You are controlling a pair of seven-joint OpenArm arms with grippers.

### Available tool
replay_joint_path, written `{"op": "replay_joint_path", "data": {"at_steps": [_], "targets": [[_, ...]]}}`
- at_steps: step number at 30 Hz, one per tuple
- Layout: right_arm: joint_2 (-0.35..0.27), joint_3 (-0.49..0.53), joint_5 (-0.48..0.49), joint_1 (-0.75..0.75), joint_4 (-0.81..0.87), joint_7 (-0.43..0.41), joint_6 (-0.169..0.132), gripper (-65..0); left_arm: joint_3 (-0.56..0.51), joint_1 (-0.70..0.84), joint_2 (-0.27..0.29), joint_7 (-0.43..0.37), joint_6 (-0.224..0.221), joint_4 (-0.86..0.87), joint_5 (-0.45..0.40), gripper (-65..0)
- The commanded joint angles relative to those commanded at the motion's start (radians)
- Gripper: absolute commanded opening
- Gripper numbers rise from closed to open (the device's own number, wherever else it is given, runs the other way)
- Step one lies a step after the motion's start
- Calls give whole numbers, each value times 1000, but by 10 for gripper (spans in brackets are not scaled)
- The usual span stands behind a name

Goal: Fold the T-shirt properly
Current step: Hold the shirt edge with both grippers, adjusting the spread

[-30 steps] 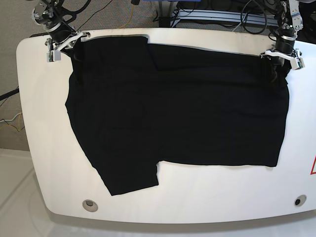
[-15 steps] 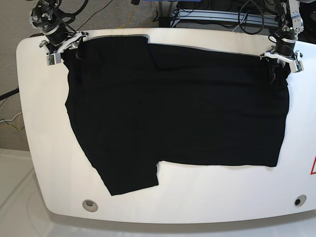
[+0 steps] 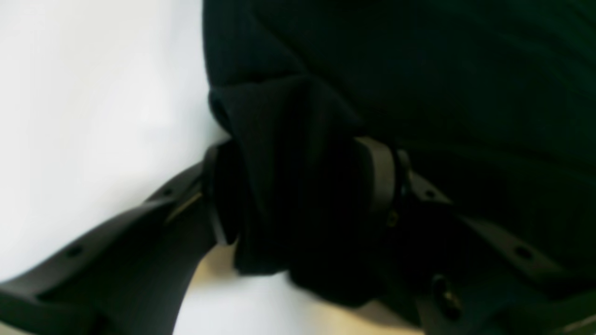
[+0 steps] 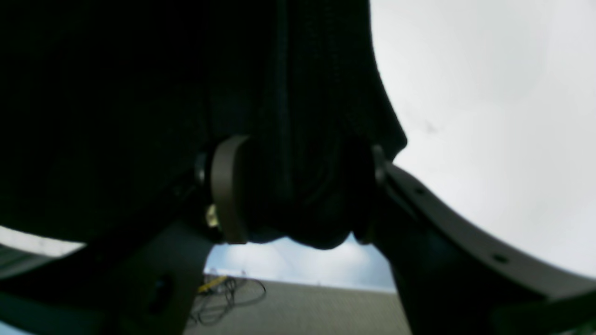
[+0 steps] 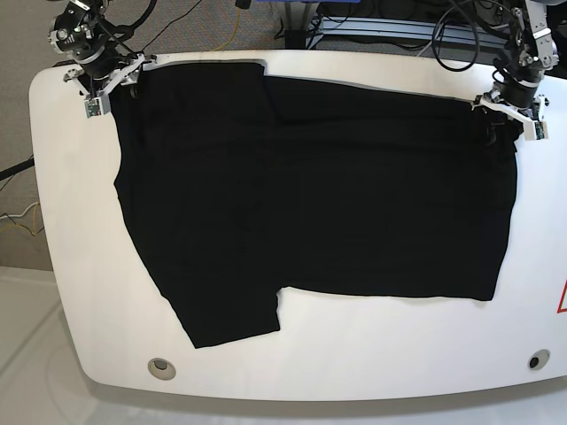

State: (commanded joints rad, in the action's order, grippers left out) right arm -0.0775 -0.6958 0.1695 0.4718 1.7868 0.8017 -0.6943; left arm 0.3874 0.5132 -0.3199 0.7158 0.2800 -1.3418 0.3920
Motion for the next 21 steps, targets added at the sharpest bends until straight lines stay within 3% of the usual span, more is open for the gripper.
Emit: {"op": "replay_joint_path", "data": {"at_steps": [21], "targets": [[20,3,0,-23,44,0,0,-353,72,11,0,6,-2,-104,-2,-309]]}}
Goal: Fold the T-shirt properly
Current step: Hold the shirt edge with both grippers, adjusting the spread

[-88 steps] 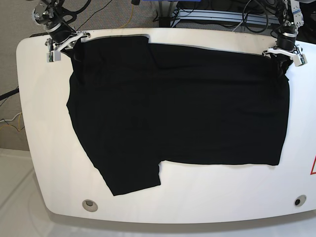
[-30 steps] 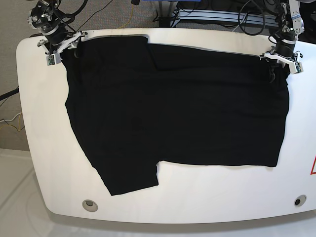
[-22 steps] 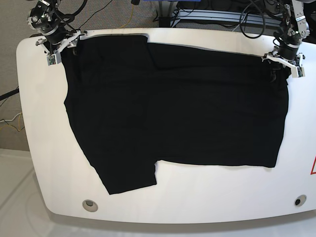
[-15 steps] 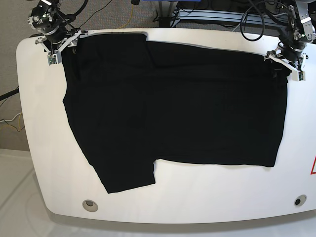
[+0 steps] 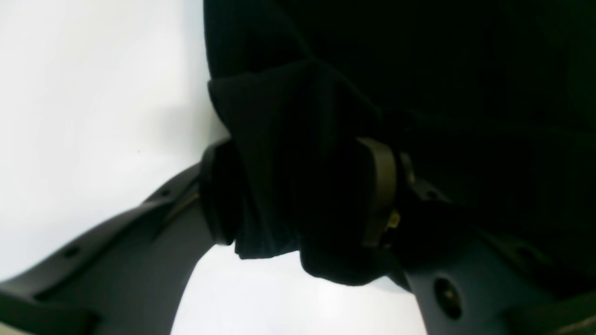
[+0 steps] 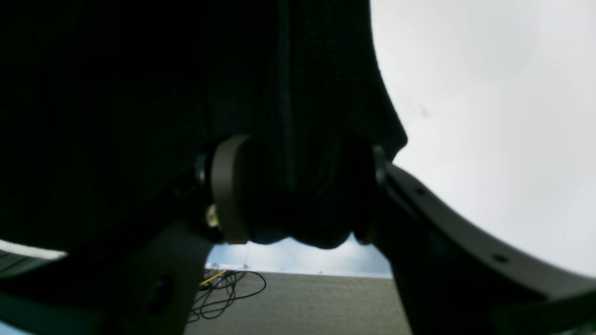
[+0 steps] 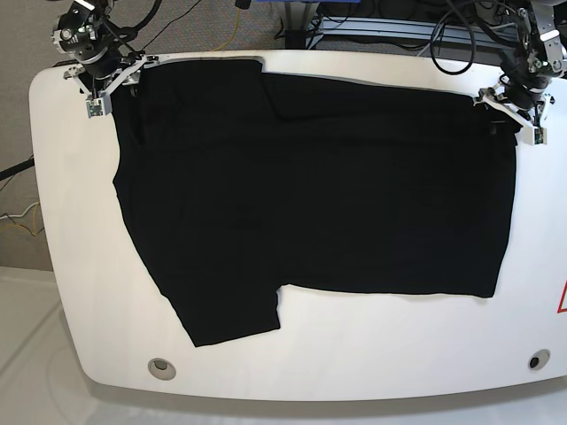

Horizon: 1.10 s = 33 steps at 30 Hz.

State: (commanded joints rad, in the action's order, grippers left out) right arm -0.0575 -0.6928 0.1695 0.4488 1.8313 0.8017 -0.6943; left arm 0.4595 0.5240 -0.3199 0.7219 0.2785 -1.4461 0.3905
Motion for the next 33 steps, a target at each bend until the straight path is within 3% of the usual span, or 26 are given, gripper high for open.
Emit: {"op": "replay_joint_path", "data": {"at_steps": [7,16,24,33], "targets": [[2,0,2,-5,49,0,0,-353,23,5,-2,3,0,-68,-2,-307],[20,2,29,-6,98,0,0,-353,55,-3,0,77,0,-163,2,-307],[15,2,106,-6,101,2,0,-353,57,-37,2,80,0,-233,2,-307],[12,2,118,-21,101,2,0,-353,57,-89,2,86,0,-262,0,-307]]}}
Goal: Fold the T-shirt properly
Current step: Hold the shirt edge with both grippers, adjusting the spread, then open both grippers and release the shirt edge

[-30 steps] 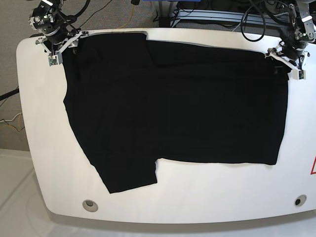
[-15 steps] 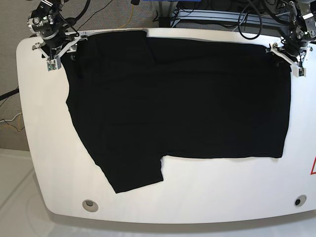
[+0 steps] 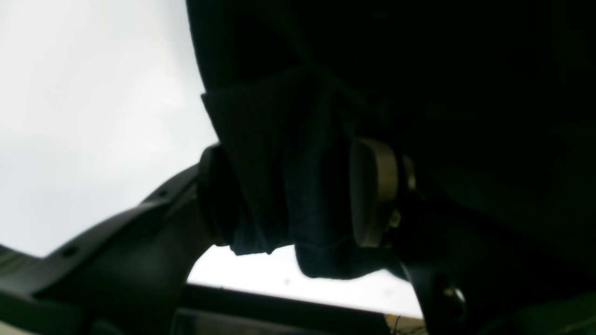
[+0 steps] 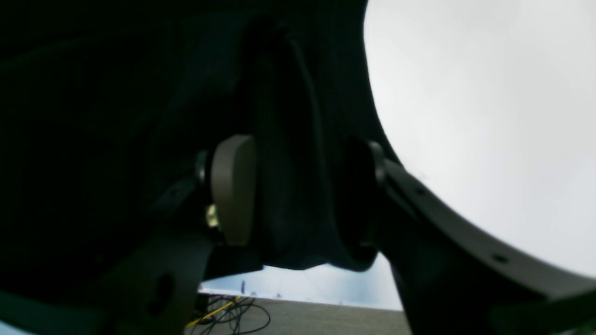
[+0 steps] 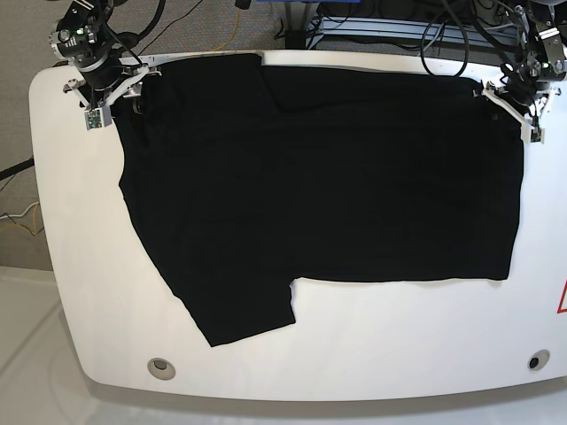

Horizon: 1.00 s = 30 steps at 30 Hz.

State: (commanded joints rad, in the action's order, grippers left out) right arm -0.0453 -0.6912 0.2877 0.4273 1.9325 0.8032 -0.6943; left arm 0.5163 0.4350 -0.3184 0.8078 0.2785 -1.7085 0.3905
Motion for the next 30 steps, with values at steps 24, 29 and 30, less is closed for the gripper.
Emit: {"op": "replay_joint_path", "data": {"at_steps": [24,29,30], "targets": [[-20,0,0,-2,2,0,0,-353,2,-69,-5,95,0,-43,-74,-307],[-20,0,0,-15,2,0,0,-353,2,-69,-2,95,0,-64,-152,-305],[-20,0,0,-15,2,0,0,-353,2,-69,-2,95,0,-69,-160,-304]]}}
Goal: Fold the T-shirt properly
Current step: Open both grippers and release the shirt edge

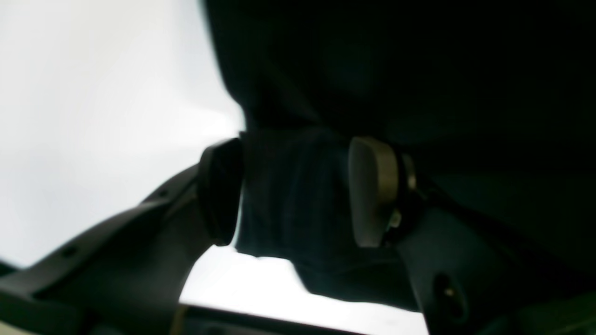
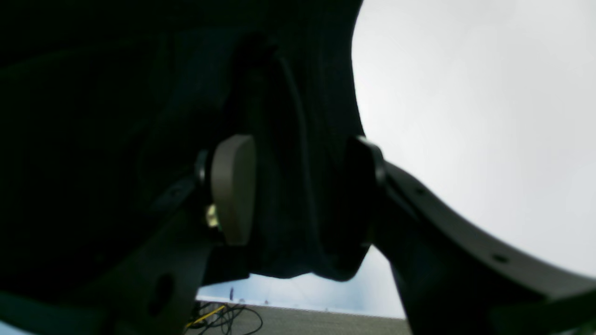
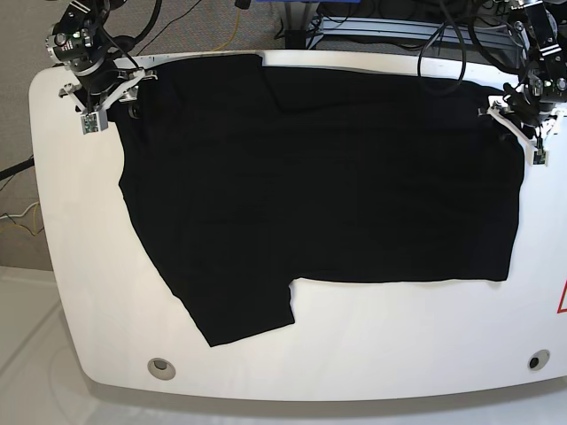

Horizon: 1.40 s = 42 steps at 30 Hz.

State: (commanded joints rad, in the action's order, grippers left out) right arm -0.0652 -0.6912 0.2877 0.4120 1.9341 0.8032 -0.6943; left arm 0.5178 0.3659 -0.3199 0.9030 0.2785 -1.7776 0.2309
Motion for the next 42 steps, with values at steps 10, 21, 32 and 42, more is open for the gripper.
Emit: {"op": "replay_joint_path", "data": {"at_steps": [10,21,32,42], "targets": [[0,0,0,-17,0,0,0,-353,0,-28,0,0,0,-38,-37,-237],[0,2,2,-75,25,0,0,-353,0,-107,-5,-2,0,-48,-37,-237],[-20,2,0,-175,43,25,0,-353,0,-196,14,-101,0,-46,-35,-239],[-38,5,-6,-233,43,25,0,-353,-3,-198,66,-249,0,-46,-34,-239]]}}
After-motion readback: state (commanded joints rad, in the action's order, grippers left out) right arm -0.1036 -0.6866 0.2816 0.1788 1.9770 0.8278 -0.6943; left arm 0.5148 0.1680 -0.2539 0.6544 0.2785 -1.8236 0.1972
